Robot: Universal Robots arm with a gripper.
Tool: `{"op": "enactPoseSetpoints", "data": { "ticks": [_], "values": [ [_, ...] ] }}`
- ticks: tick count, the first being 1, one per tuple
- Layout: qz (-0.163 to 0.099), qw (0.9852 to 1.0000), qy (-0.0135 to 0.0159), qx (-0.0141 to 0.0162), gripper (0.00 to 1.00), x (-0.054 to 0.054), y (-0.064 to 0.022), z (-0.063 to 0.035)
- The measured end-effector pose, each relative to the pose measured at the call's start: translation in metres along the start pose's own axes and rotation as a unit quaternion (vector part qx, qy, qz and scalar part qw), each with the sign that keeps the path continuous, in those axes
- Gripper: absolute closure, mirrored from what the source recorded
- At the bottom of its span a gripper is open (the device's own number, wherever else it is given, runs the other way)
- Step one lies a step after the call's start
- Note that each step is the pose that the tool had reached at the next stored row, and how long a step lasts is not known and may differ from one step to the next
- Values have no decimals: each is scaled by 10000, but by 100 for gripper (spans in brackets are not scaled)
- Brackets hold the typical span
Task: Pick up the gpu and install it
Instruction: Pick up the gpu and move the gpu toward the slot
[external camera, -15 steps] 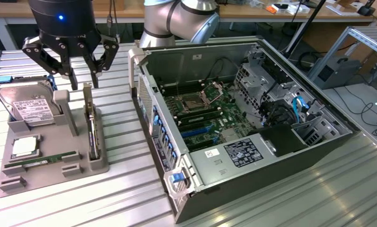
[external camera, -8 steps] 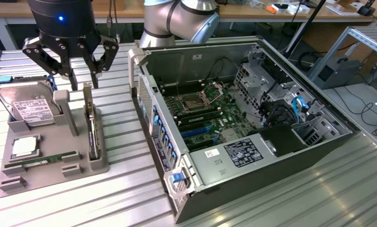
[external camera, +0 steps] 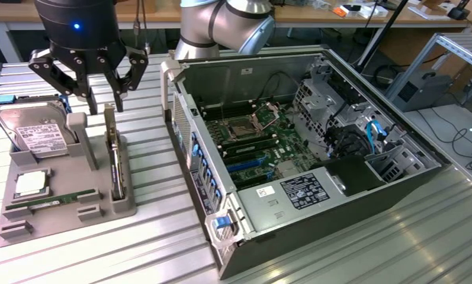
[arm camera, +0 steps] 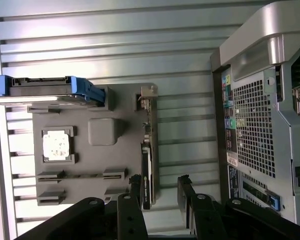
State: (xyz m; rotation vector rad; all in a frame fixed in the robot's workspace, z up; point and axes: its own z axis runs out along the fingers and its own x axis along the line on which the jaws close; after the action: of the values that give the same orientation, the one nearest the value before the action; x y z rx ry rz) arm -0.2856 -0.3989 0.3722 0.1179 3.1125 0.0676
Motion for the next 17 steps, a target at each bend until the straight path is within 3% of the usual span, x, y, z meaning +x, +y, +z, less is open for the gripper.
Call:
{"op": "enactPoseSetpoints", "data": {
  "ticks": [17],
  "values": [
    [0,10000,0,0,58,2,-4,96]
  ]
}}
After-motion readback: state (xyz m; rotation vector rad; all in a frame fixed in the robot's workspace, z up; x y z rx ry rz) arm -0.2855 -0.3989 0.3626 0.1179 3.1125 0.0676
